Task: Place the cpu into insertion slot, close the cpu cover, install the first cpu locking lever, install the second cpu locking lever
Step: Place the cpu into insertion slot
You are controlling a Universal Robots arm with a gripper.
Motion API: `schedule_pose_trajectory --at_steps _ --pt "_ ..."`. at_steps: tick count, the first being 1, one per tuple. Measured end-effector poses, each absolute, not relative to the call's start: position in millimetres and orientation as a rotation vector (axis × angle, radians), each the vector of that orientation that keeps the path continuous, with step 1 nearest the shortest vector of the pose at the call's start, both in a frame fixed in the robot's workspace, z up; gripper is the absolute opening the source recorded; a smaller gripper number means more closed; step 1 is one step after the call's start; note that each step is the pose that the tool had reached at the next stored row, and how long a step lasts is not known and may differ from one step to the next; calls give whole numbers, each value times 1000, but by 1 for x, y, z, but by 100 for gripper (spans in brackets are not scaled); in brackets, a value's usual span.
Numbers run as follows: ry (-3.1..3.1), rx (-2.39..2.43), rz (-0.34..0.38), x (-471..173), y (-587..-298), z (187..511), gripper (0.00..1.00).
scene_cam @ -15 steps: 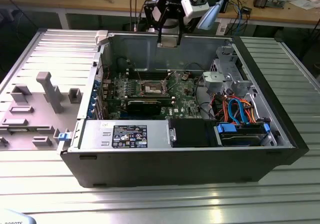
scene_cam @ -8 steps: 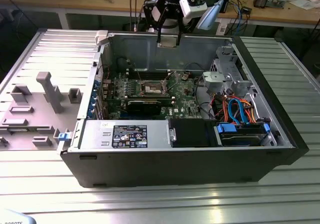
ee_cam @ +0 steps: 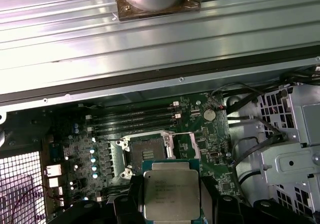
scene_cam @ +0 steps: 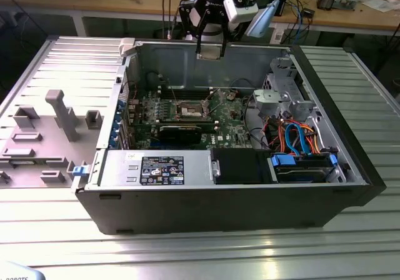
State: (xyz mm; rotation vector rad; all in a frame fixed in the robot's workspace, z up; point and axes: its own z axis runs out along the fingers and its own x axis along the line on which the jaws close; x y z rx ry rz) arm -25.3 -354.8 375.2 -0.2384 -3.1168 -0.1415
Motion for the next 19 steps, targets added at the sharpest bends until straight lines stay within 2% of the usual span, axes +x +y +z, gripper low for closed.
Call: schedule_pose_trajectory --at_steps 19 --pt "-3115 -276 -142 -25 -355 375 54"
